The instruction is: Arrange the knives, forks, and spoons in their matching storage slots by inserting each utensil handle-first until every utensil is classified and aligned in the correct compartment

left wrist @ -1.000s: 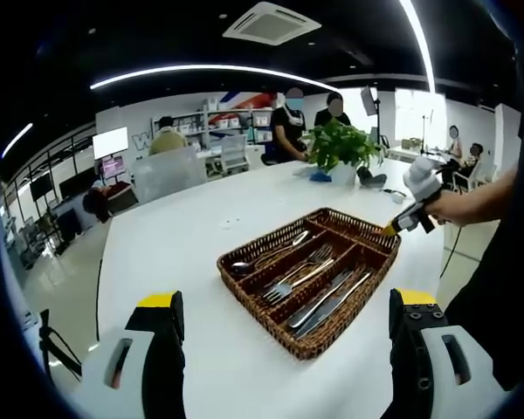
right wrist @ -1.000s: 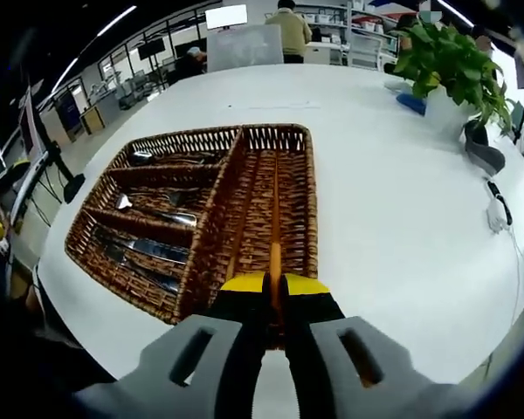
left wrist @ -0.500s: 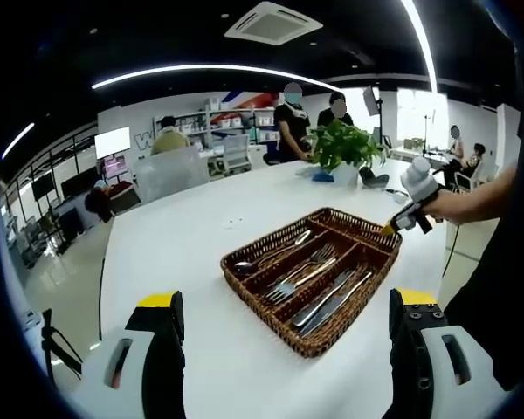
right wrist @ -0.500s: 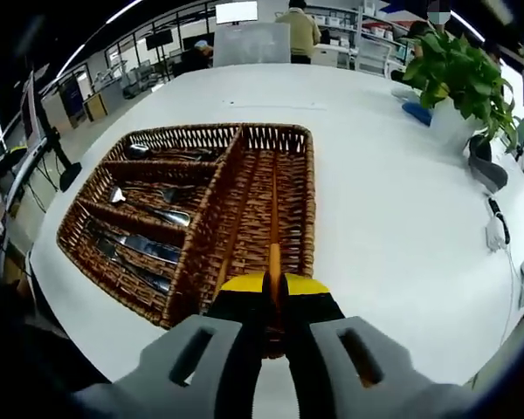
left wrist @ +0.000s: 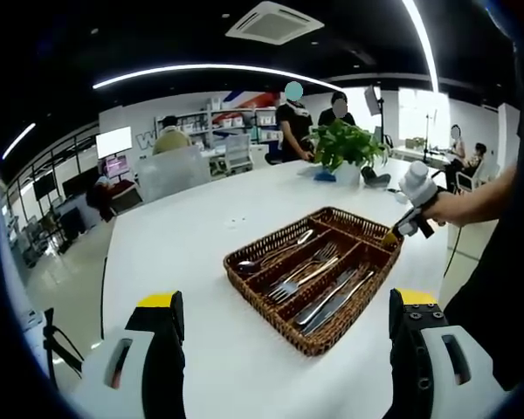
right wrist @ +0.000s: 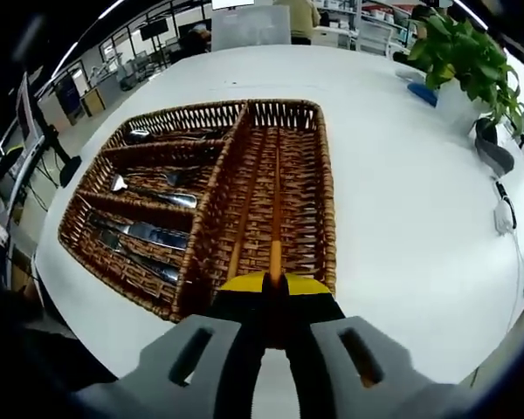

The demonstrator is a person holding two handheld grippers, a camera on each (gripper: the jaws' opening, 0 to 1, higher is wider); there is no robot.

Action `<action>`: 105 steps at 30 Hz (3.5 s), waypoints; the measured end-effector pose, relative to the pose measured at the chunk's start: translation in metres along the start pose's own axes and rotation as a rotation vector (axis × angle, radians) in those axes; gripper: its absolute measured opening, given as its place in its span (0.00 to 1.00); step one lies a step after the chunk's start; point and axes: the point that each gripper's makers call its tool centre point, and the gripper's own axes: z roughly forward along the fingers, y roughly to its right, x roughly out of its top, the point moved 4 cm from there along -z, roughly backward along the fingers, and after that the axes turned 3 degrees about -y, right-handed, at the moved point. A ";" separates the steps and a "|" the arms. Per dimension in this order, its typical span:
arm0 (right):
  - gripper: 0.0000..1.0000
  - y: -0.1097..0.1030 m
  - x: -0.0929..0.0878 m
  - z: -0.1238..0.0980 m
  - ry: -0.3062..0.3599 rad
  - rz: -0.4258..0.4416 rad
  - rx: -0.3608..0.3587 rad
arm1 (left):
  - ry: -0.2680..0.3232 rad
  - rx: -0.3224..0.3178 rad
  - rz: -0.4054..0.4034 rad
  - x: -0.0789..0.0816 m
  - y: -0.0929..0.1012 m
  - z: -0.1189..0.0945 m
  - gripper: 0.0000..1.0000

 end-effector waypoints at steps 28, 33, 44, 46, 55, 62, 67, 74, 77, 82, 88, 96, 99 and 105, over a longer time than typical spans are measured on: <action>0.45 -0.009 0.040 -0.027 0.215 -0.340 0.057 | 0.010 0.007 -0.008 0.000 0.002 -0.003 0.99; 0.54 0.001 0.061 -0.045 0.307 -0.431 0.054 | 0.010 0.019 -0.012 0.000 0.001 -0.005 0.99; 0.98 0.009 0.071 -0.088 0.447 -0.400 0.180 | 0.007 0.035 -0.028 -0.002 0.004 0.000 0.99; 1.00 0.004 0.071 -0.096 0.478 -0.399 0.258 | 0.006 0.039 -0.035 -0.003 0.005 0.001 0.99; 1.00 0.015 0.049 -0.111 0.411 -0.428 0.297 | -0.028 0.043 -0.049 -0.012 0.014 0.010 0.99; 1.00 0.021 0.040 -0.114 0.380 -0.452 0.326 | -0.027 0.088 -0.060 -0.014 0.016 0.005 0.99; 1.00 0.018 0.039 -0.116 0.381 -0.454 0.362 | -0.045 0.128 -0.057 -0.012 0.016 0.004 0.99; 1.00 0.029 0.032 -0.114 0.377 -0.461 0.324 | -0.040 0.075 -0.048 -0.018 0.019 0.010 0.99; 1.00 0.030 0.028 -0.115 0.370 -0.426 0.319 | -0.038 0.061 -0.038 -0.020 0.014 0.003 0.99; 1.00 0.027 0.026 -0.116 0.374 -0.446 0.313 | -0.028 0.070 -0.047 -0.020 0.007 0.000 0.99; 1.00 0.026 0.026 -0.117 0.374 -0.425 0.345 | -0.013 0.075 -0.035 -0.014 0.009 -0.001 0.99; 1.00 0.030 0.025 -0.124 0.396 -0.435 0.341 | -0.017 0.064 -0.042 -0.016 0.013 0.003 0.99; 1.00 0.037 0.021 -0.123 0.394 -0.427 0.328 | -0.022 0.060 -0.039 -0.016 0.013 0.002 0.99; 1.00 0.039 0.023 -0.124 0.409 -0.429 0.309 | -0.024 0.072 -0.032 -0.013 0.008 -0.002 0.99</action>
